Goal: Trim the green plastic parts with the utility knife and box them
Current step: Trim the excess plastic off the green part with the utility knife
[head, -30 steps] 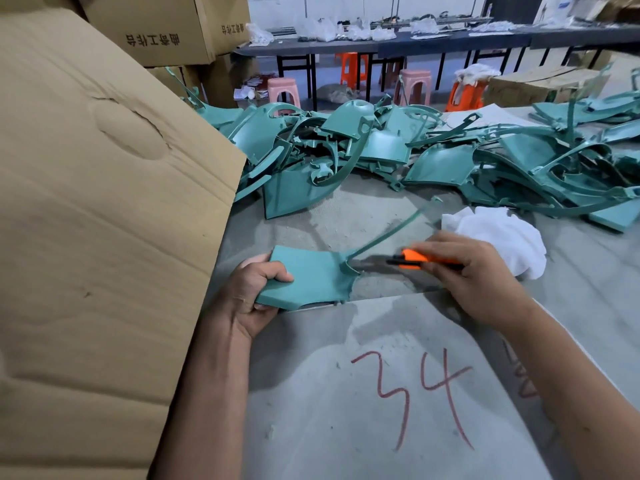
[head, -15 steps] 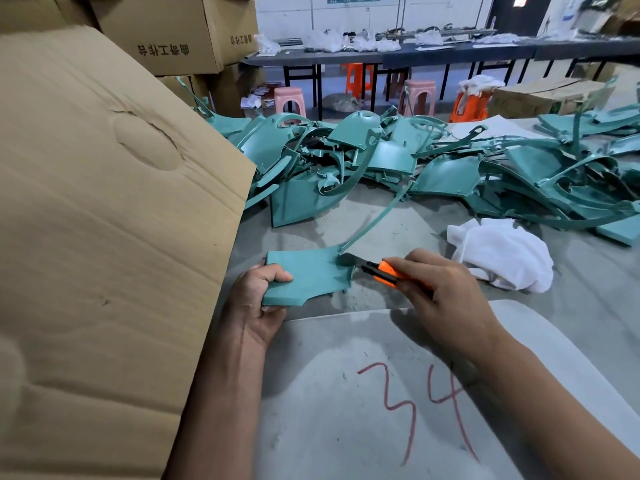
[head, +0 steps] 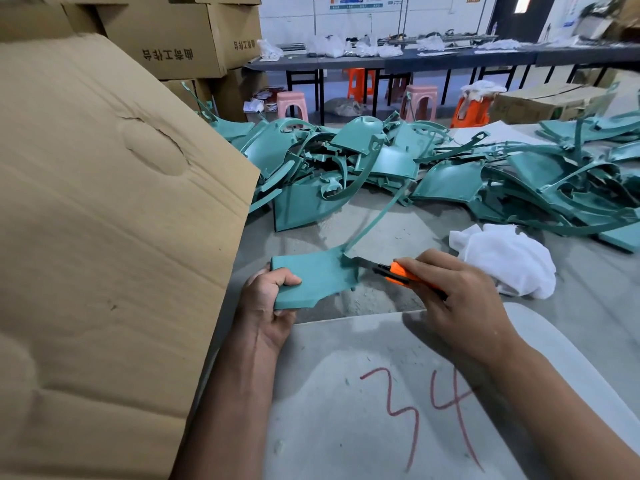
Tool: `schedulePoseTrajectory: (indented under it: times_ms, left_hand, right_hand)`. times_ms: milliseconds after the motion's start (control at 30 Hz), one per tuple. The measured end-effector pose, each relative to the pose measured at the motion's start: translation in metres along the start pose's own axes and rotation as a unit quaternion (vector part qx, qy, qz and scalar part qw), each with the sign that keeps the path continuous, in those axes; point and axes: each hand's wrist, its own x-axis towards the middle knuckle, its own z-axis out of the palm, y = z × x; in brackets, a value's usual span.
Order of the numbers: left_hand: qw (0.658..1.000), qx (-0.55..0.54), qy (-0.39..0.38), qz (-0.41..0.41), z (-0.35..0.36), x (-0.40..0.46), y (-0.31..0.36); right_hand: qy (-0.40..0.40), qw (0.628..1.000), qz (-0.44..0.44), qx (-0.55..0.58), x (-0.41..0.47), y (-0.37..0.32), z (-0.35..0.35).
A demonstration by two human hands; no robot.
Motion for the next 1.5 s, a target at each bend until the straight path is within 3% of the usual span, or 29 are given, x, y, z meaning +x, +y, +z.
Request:
schedulePoseTrajectory:
  times_ms: [300,633,833,1000,1167,1500]
  left_hand:
    - [0.998,-0.06,-0.025,0.001,0.004,-0.009,0.01]
    - [0.982,-0.186,0.024,-0.016,0.033,-0.022,-0.003]
    - [0.973,-0.232,-0.005,-0.006,0.042,-0.026,-0.004]
    - [0.963,-0.255,-0.048,-0.067,0.05,-0.033,-0.011]
    - [0.98,-0.148,-0.087,-0.097,0.05,-0.037,-0.011]
    - [0.935,-0.238,-0.181,-0.19,0.044,-0.034,-0.008]
  right_hand:
    - [0.016,1.0,-0.012,-0.006,0.0,-0.006,0.011]
    - [0.068,0.996,-0.043,0.038,-0.001,-0.008,0.012]
    - [0.078,0.989,-0.076,0.096,0.003,-0.02,0.02]
    - [0.062,0.984,-0.089,0.141,0.001,-0.026,0.024]
    - [0.062,0.991,-0.048,0.11,0.001,-0.024,0.018]
    - [0.08,0.996,0.003,0.038,0.003,-0.027,0.015]
